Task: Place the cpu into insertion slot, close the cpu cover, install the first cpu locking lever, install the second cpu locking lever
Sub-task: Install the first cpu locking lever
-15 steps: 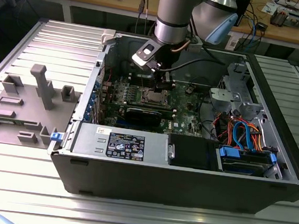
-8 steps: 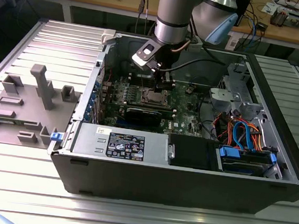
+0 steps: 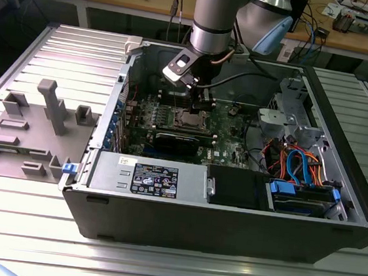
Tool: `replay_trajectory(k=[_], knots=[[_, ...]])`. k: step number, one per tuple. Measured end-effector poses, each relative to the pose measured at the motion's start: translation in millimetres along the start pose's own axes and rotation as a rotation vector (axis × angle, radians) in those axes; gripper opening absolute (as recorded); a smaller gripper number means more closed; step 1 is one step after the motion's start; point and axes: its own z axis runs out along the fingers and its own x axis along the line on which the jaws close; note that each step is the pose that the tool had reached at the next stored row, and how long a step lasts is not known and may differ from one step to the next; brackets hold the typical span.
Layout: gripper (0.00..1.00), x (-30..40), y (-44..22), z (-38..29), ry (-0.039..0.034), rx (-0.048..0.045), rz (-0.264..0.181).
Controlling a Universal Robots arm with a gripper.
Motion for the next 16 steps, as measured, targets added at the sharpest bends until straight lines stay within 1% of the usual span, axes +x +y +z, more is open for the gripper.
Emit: replay_trajectory(k=[2, 4, 6, 8, 10, 15, 16], knots=[[0.11, 0.0, 0.0, 0.0, -0.0001, -0.0001, -0.004], [0.11, 0.0, 0.0, 0.0, -0.0006, -0.0001, -0.017], [0.11, 0.0, 0.0, 0.0, -0.0005, -0.001, -0.051], [0.11, 0.0, 0.0, -0.3, -0.0006, -0.0008, -0.053], [0.11, -0.1, 0.0, -1.8, -0.0007, -0.0008, -0.053], [0.11, -0.2, 0.0, -9.3, -0.0005, -0.0011, -0.056], [0.11, -0.2, 0.0, -9.3, -0.0005, -0.0012, -0.057]])
